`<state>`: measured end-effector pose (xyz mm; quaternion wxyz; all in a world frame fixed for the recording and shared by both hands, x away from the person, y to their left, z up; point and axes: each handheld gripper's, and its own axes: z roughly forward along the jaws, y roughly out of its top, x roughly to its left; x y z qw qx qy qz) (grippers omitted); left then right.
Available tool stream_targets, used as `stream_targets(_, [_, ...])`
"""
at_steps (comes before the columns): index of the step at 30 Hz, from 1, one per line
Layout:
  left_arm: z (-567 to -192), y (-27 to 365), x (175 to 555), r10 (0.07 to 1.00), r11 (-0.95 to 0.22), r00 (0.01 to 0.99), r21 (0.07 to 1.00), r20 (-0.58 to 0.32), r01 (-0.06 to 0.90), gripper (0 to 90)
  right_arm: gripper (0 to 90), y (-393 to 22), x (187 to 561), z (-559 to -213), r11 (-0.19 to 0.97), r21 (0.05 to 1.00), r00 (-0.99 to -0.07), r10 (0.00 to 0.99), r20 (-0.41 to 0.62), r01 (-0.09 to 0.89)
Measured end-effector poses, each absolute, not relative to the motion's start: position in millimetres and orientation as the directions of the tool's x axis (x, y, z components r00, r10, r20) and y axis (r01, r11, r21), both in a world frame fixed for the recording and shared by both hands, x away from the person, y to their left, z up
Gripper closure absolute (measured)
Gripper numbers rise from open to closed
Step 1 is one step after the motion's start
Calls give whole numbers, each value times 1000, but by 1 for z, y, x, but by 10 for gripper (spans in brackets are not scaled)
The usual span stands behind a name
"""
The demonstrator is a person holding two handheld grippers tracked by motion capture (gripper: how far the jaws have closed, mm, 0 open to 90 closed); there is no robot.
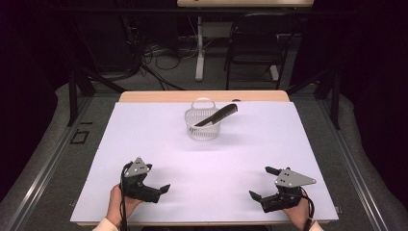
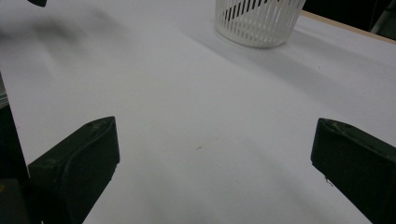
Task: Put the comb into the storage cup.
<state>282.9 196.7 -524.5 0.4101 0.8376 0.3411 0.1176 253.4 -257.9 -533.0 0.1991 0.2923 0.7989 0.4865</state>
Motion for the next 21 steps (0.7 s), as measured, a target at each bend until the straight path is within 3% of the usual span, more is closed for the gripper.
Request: stream_targets(21, [-529, 201, 270, 677, -424, 732, 774, -73, 470, 0, 8, -258, 254, -533, 352, 894, -752, 659, -26, 277])
